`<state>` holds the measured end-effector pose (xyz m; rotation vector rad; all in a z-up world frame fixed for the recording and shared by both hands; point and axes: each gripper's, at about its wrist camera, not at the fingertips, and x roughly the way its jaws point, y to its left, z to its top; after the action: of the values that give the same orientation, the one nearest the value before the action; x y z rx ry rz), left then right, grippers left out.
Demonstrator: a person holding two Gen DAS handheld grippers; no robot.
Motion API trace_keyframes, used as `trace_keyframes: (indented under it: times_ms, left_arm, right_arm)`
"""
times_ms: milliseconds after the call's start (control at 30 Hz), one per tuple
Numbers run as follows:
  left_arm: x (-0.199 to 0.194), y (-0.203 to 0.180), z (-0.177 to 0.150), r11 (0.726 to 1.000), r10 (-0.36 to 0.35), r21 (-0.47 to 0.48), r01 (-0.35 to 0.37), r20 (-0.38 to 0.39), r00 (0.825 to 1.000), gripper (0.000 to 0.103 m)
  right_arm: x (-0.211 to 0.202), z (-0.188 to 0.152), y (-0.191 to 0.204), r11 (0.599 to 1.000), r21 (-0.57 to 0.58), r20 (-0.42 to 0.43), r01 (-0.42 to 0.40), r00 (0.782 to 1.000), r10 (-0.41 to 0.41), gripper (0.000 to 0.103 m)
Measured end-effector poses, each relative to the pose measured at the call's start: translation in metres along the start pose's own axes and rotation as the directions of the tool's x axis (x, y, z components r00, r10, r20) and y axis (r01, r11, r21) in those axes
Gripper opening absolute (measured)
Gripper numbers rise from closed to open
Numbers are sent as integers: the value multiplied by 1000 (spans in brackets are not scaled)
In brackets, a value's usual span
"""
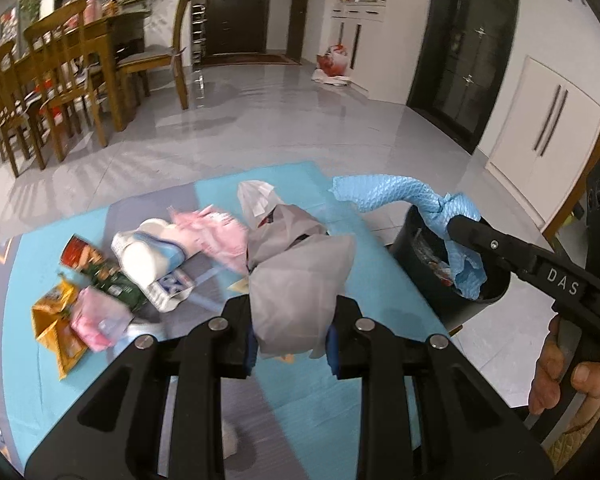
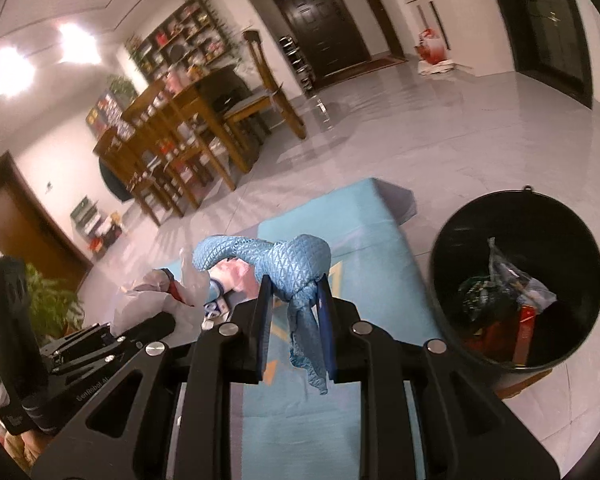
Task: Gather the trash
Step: 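Carry the cloth and grey bag over the black bin and release both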
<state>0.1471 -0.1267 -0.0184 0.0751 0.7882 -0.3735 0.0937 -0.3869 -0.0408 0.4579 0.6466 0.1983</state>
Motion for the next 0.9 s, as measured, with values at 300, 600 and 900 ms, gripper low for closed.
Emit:
trace_keyframes:
  times_ms: [300, 600, 900]
  left_arm:
    - [15, -60, 22, 994, -36, 103, 35, 16, 999, 27]
    - [40, -115, 33, 977, -66, 203, 64, 3, 998, 27]
    - [63, -147, 38, 963, -92, 254, 93, -15, 996, 27]
  right_arm:
    - [-30, 5, -40, 994, 102, 69, 42, 996, -49, 22]
    - [-46, 11, -79, 972, 200, 107, 126, 983, -149, 22]
    - [-48, 15, -94, 945, 212, 104, 247, 956, -273, 23]
